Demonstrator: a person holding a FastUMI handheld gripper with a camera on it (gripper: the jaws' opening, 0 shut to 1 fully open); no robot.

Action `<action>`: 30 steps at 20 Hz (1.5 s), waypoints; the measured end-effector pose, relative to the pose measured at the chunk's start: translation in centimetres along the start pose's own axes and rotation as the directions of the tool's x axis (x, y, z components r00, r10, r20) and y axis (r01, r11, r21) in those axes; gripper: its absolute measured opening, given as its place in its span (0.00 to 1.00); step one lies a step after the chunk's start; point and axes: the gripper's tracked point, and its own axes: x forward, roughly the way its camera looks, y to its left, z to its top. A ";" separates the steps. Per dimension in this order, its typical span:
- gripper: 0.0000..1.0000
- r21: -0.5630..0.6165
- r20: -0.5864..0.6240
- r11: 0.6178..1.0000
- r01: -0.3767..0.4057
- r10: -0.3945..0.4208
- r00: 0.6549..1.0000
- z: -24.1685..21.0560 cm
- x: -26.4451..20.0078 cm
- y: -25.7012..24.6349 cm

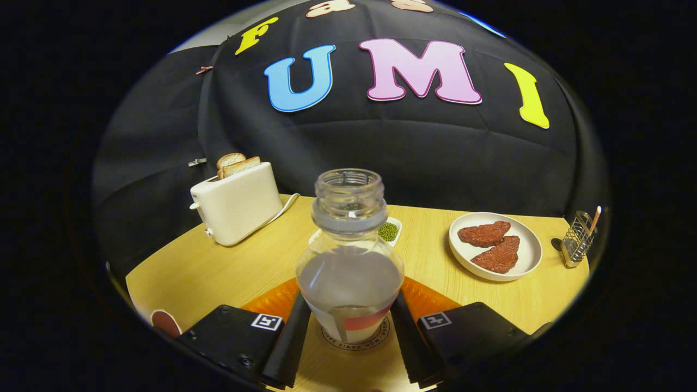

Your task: Take the bottle from table, then pour the juice into the cup, finally place the bottle on the coaster

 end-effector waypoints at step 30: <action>0.98 -0.018 0.079 0.989 0.146 -0.144 0.986 8.1 -19.8 1.9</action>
